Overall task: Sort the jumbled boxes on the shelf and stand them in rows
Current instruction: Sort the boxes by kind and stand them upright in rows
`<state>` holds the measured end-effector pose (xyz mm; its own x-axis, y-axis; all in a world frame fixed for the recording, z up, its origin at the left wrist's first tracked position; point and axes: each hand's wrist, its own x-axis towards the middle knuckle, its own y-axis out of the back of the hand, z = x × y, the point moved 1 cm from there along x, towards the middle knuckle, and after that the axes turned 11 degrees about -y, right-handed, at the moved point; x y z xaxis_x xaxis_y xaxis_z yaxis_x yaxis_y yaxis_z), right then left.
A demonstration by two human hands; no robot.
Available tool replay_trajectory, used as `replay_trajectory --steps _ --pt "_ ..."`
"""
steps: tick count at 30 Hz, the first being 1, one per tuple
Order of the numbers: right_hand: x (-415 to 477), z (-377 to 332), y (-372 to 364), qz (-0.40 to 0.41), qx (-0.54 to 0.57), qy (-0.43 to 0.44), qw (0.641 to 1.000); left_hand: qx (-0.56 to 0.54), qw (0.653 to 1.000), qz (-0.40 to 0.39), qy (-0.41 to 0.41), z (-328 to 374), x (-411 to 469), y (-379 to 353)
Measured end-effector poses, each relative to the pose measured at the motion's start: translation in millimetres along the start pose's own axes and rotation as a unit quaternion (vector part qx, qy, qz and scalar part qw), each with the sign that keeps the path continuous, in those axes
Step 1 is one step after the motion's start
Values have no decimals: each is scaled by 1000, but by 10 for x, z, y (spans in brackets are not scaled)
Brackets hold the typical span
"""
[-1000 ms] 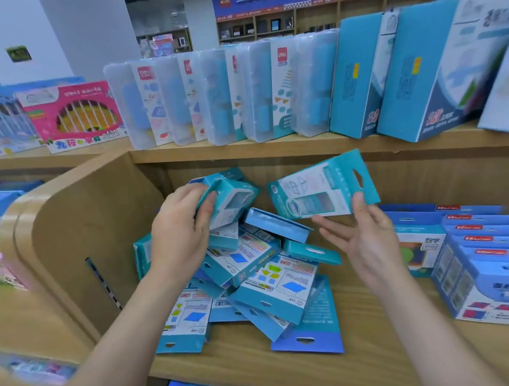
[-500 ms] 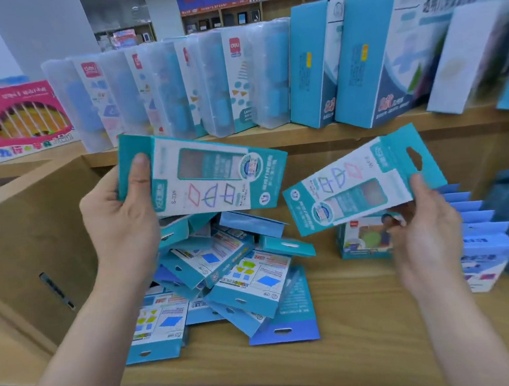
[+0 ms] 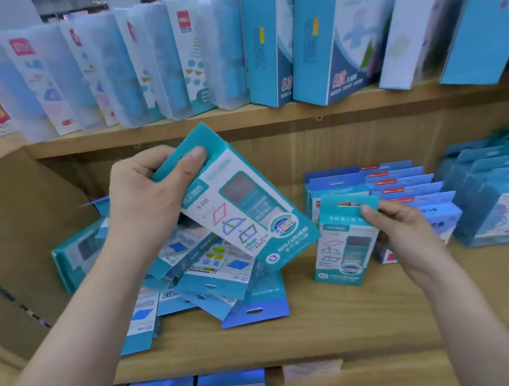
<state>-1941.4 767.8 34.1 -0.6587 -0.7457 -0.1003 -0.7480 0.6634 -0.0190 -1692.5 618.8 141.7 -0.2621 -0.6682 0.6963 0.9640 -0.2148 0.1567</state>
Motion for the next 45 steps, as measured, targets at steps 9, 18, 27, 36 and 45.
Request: replay_trajectory --steps 9,18,27,36,45 --pt "35 123 13 22 -85 -40 995 29 966 -248 -70 -52 -310 -784" --pt "-57 190 -16 -76 -117 -78 987 129 959 -215 -135 -535 -520 -1426" --pt "-33 288 7 -85 -88 -17 992 90 971 -220 -37 -563 -668 -1360" --pt "-112 261 -72 -44 44 11 998 145 947 -282 53 -631 -1161 -1249" --pt "-59 254 -64 33 91 15 995 -75 966 -168 183 -834 -1329 -1103"
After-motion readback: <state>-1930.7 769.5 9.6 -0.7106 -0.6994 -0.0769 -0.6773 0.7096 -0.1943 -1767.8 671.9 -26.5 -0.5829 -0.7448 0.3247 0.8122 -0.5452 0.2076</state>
